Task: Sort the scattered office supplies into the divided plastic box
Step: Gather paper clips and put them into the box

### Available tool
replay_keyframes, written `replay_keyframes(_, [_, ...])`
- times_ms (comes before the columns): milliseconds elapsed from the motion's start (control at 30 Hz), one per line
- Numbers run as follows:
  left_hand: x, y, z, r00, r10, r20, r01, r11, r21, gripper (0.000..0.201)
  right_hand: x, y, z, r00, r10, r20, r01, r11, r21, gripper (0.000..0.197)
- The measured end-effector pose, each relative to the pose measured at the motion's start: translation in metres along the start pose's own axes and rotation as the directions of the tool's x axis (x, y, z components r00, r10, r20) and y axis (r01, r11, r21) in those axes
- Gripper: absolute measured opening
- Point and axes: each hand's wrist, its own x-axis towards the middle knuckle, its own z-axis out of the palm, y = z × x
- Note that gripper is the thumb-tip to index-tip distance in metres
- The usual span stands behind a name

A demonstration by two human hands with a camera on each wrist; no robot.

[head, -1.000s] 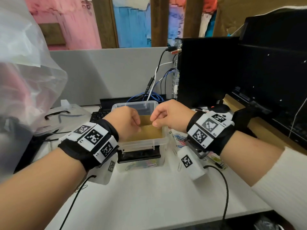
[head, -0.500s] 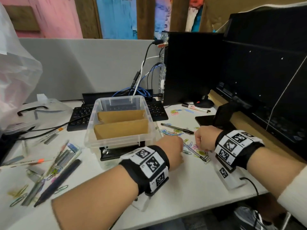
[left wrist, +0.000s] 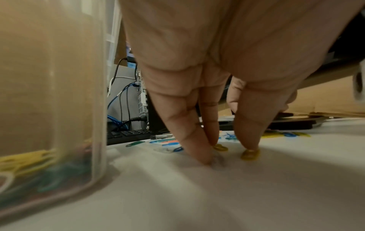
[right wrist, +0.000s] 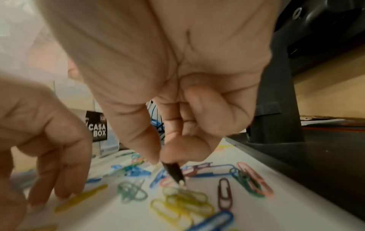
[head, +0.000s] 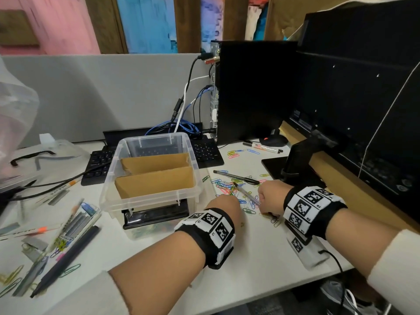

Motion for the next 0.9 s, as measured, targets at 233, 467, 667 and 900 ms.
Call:
replay_keyframes(233, [0.002,-0.008,0.003,0.999,0.03,-0.021,-0.031,0.997,-0.066,0.03,-0.004,0.005,-0.025,0.999,-0.017,-0.032,0.021,0.987,0.158,0.01])
replay_keyframes(467, [0.001,-0.01,0.007,0.997,0.068,-0.04,-0.069,0.997,-0.031,0.034,0.043,-0.002,-0.041,0.997,0.064,-0.046,-0.063,0.998,0.028,0.007])
replay_keyframes(667, [0.004,-0.013,0.011,0.994,0.08,-0.068,-0.082,0.996,-0.019,0.034,0.069,0.002,-0.046,0.985,0.088,-0.15,-0.092,0.996,-0.021,0.03])
replay_keyframes(900, [0.01,-0.015,0.013,0.994,0.087,-0.069,-0.087,0.996,-0.003,0.032,0.068,0.01,-0.044,0.995,0.082,-0.053,-0.087,0.992,-0.088,0.028])
